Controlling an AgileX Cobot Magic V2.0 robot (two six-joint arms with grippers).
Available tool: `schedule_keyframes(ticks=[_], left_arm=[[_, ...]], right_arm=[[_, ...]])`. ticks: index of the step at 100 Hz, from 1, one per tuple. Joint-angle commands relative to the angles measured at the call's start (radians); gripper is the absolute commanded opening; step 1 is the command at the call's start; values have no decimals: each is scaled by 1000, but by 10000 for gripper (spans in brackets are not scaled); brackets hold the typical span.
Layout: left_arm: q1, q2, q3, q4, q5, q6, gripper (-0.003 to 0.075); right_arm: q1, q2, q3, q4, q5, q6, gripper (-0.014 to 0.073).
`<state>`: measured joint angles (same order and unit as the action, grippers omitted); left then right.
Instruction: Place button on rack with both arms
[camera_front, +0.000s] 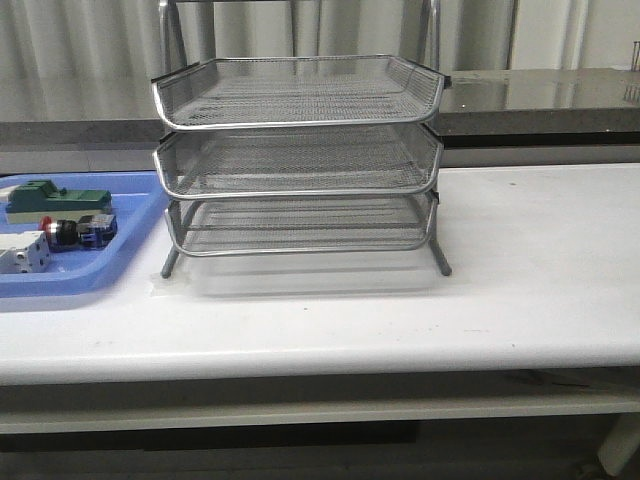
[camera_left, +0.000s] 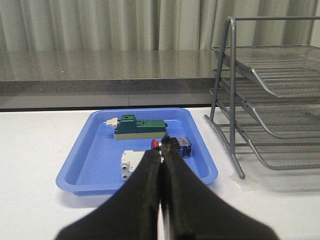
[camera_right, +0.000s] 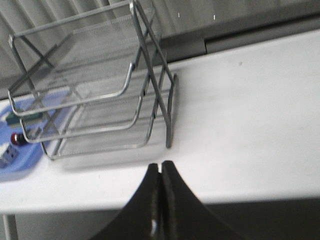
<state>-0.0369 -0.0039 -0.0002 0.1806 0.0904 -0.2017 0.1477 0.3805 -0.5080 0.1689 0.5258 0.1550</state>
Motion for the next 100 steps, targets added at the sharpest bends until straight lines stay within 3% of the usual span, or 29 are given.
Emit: schedule_keyframes(ticks=[1, 12, 28, 75, 86, 100], left_arm=[[2, -36, 47, 0, -78, -10, -20], [2, -36, 47, 0, -78, -10, -20], [2, -36, 47, 0, -78, -10, -20], [2, -36, 47, 0, -78, -10, -20], [2, -36, 47, 0, -78, -10, -20], [2, -36, 47, 0, -78, -10, -20]], right_arm=[[-8, 131, -115, 12, 55, -4, -57], [-8, 284, -206, 12, 115, -4, -57], [-8, 455, -279, 32, 95, -4, -57], [-1, 774, -290, 183, -32, -4, -38], [-1, 814, -290, 222, -50, -4, 54], [5, 849, -290, 285, -95, -24, 281]])
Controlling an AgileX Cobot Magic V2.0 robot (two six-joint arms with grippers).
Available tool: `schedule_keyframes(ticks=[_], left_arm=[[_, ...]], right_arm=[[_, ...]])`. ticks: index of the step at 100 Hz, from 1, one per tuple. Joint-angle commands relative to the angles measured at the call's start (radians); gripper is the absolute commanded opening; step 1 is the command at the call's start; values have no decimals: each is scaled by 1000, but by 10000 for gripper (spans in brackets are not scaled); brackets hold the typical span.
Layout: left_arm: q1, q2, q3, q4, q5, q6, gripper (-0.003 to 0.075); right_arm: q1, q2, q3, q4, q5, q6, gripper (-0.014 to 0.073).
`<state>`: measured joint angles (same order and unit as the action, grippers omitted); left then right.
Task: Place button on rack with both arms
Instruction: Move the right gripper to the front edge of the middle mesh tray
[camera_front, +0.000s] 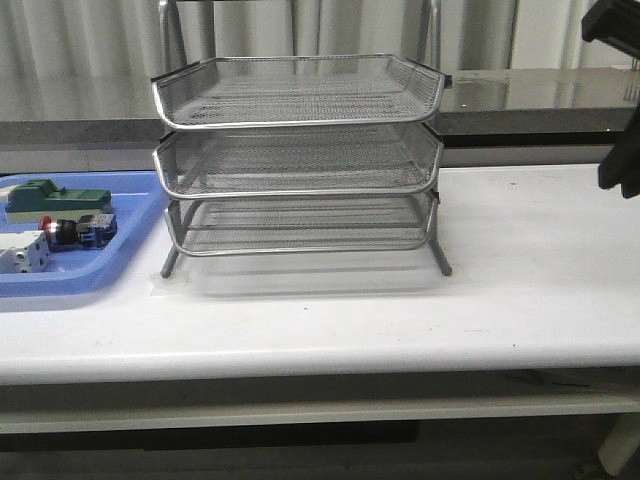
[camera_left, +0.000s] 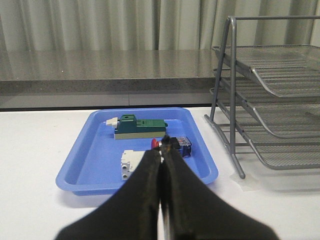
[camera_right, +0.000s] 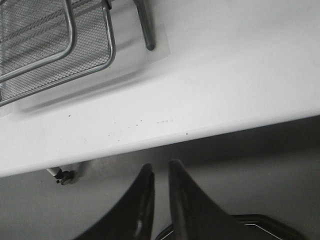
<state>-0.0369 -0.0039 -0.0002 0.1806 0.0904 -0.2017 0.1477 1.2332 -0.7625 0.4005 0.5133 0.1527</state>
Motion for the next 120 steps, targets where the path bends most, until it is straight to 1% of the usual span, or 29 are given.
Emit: schedule_keyframes(ticks=[1, 8, 13, 38, 70, 102, 120], left_arm=[[2, -36, 47, 0, -78, -10, -20], [2, -36, 47, 0, -78, -10, -20], [2, -36, 47, 0, -78, -10, -20], [2, -36, 47, 0, -78, -10, -20], [2, -36, 47, 0, -78, -10, -20], [2, -36, 47, 0, -78, -10, -20], [2, -36, 47, 0, -78, -10, -20]], right_arm=[[7, 0, -36, 56, -87, -25, 305], [23, 12, -36, 78, -123, -39, 402], [40, 22, -37, 96, -146, -40, 433], [95, 112, -48, 194, -278, -41, 434], [102, 277, -204, 227, -248, -50, 434], [178, 430, -357, 227, -252, -54, 434], [193, 494, -416, 227, -252, -54, 434]])
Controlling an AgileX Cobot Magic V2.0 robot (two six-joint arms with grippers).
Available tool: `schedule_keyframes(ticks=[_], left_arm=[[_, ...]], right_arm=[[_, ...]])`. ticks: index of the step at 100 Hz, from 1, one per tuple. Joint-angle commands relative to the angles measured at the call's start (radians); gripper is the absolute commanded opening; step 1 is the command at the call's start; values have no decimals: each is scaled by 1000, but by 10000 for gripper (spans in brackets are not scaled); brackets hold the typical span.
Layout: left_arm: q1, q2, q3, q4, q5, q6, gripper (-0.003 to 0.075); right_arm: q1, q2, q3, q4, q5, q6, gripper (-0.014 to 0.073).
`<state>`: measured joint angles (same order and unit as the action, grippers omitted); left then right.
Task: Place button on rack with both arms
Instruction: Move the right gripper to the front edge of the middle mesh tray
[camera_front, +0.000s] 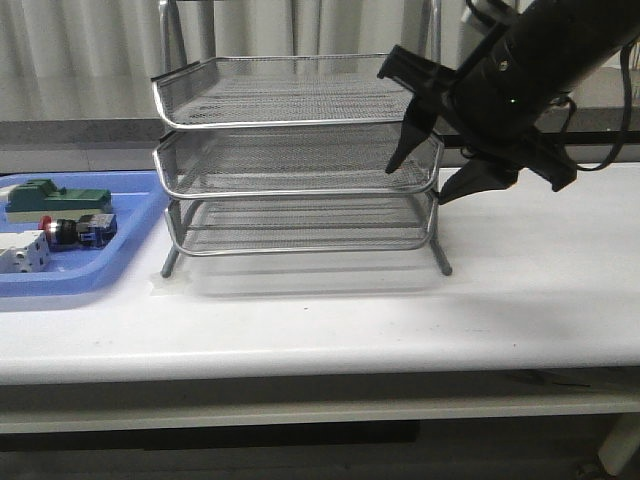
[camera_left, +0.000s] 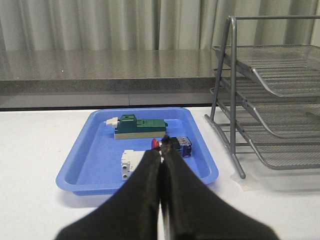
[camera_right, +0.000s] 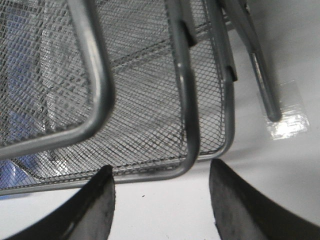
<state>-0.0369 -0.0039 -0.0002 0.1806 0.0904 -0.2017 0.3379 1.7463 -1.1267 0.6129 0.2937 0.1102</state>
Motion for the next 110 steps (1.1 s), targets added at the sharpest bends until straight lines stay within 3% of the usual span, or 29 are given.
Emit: schedule_keyframes(ticks=[1, 39, 65, 110], left_arm=[[2, -36, 47, 0, -78, -10, -20], [2, -36, 47, 0, -78, -10, -20], [2, -36, 47, 0, -78, -10, -20], [2, -36, 47, 0, -78, -10, -20]], right_arm=[[3, -17, -54, 14, -32, -11, 434], [3, -1, -62, 14, -108, -12, 428], [3, -1, -62, 14, -128, -12, 265], [3, -1, -61, 14, -57, -12, 105]])
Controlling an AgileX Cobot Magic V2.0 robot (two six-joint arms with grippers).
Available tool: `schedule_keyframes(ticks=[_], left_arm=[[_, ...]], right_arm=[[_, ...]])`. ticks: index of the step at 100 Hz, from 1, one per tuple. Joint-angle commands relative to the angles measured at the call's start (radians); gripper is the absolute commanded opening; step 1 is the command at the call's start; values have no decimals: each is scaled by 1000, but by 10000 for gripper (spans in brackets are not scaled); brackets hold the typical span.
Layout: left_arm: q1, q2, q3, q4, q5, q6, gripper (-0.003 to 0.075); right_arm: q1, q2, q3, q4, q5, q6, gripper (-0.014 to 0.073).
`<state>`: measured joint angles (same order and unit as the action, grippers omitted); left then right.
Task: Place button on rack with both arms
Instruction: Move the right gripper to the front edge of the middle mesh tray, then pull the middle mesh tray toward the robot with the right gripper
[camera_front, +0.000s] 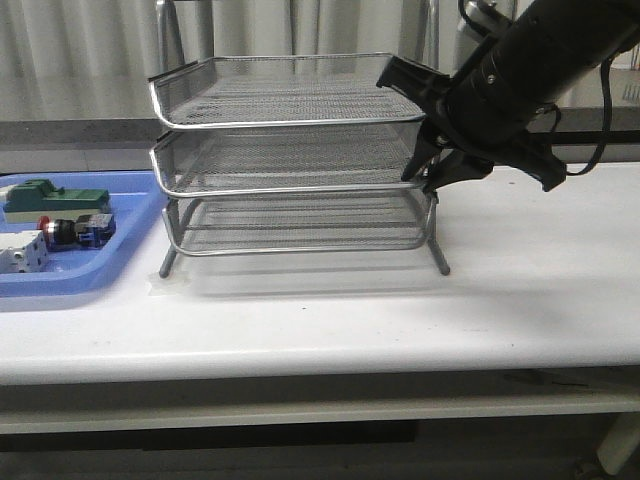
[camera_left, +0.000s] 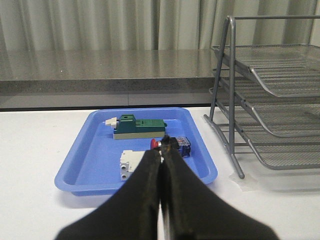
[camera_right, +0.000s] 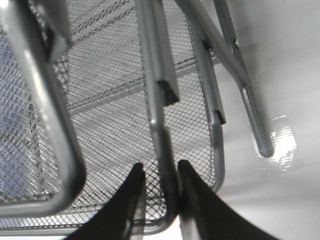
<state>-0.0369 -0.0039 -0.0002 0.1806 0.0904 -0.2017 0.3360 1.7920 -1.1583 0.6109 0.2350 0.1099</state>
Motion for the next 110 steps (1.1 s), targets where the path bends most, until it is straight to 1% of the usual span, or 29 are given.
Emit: schedule_keyframes(ticks=[1, 14, 59, 74, 88, 110], left_arm=[[2, -36, 47, 0, -78, -10, -20], [2, -36, 47, 0, -78, -10, -20], [2, -36, 47, 0, -78, -10, -20], [2, -36, 47, 0, -78, -10, -20], [2, -36, 47, 0, -78, -10, -20], [2, -36, 47, 0, -78, -10, -20]], right_arm=[[5, -47, -29, 16, 3, -12, 103], [5, -47, -29, 15, 31, -12, 65], [5, -47, -29, -23, 159, -12, 65], [5, -47, -25, -44, 217, -12, 36], [5, -47, -23, -64, 262, -12, 36], [5, -50, 12, -77, 281, -12, 36]])
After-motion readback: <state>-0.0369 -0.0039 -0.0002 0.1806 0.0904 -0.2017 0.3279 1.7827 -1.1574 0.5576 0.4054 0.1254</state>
